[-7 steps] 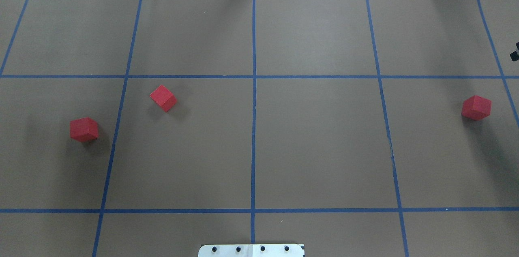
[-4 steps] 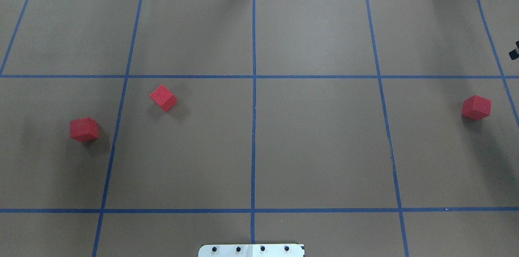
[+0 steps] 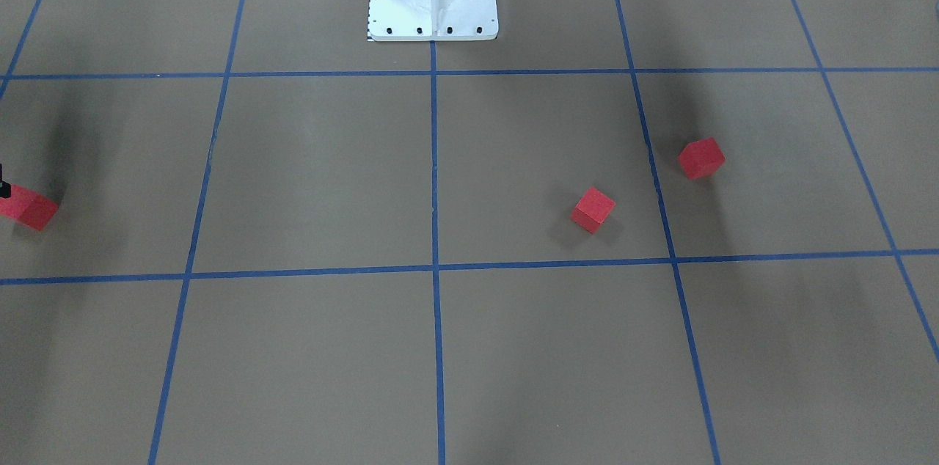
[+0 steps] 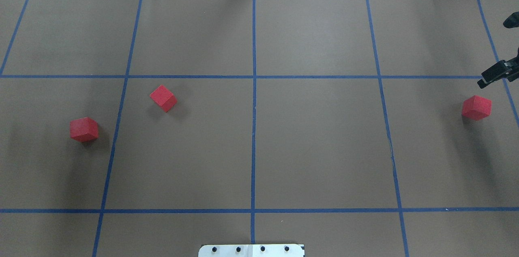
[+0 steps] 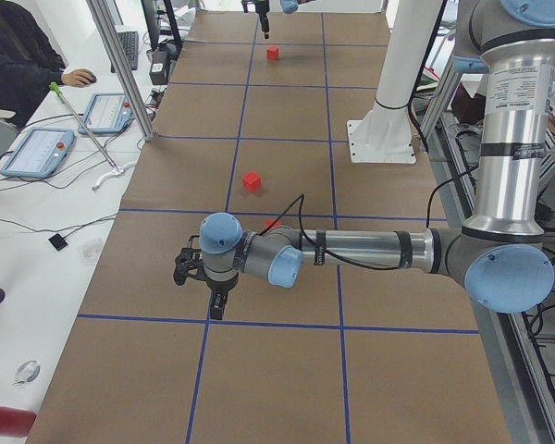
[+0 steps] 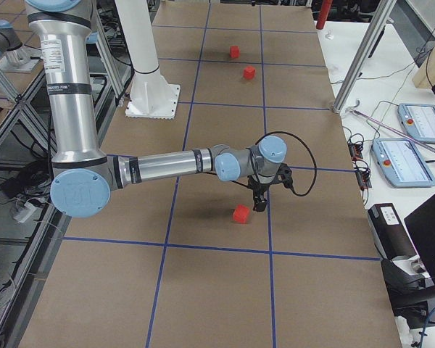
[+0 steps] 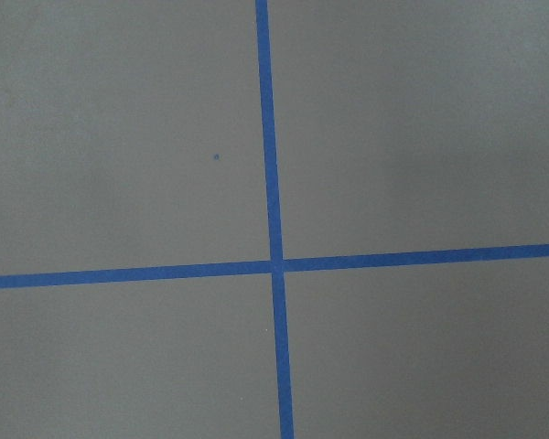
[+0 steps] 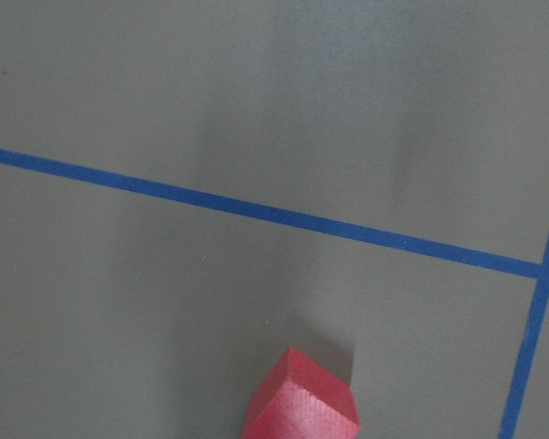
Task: Form red blocks into L shape at center
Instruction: 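Lower the right gripper onto the red cube on its side and grasp it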
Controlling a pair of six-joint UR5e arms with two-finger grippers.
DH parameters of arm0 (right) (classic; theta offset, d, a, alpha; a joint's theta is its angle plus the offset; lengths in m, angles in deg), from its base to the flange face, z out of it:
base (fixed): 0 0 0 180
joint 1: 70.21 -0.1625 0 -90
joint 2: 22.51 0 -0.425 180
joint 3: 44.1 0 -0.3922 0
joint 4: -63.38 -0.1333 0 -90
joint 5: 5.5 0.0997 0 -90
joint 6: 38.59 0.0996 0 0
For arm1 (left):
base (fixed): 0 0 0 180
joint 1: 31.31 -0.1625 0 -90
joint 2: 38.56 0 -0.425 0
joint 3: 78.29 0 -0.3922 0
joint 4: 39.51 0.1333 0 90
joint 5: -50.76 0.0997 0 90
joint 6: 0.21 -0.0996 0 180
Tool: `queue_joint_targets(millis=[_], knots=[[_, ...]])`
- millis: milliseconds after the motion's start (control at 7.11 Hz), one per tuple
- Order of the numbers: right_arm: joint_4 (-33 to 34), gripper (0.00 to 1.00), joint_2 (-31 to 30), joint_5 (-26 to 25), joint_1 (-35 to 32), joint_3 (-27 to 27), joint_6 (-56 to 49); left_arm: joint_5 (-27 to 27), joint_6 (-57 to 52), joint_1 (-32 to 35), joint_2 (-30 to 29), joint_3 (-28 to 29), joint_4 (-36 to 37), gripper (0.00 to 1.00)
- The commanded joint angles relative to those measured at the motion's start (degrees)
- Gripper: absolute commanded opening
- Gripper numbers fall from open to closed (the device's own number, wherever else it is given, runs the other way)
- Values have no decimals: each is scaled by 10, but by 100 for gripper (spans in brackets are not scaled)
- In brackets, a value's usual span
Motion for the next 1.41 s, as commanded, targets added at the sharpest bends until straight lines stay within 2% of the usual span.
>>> queue_joint_targets(millis=[0, 563, 1266], knots=[[-2, 100, -6, -20, 40, 3, 5, 0, 0, 0, 3, -4, -1, 100], [-21, 100, -20, 2, 38, 16, 34, -4, 1, 2, 4, -10, -2, 100], [-32, 97, -2, 1, 39, 79, 63, -4, 1, 2, 14, -30, -1, 100]])
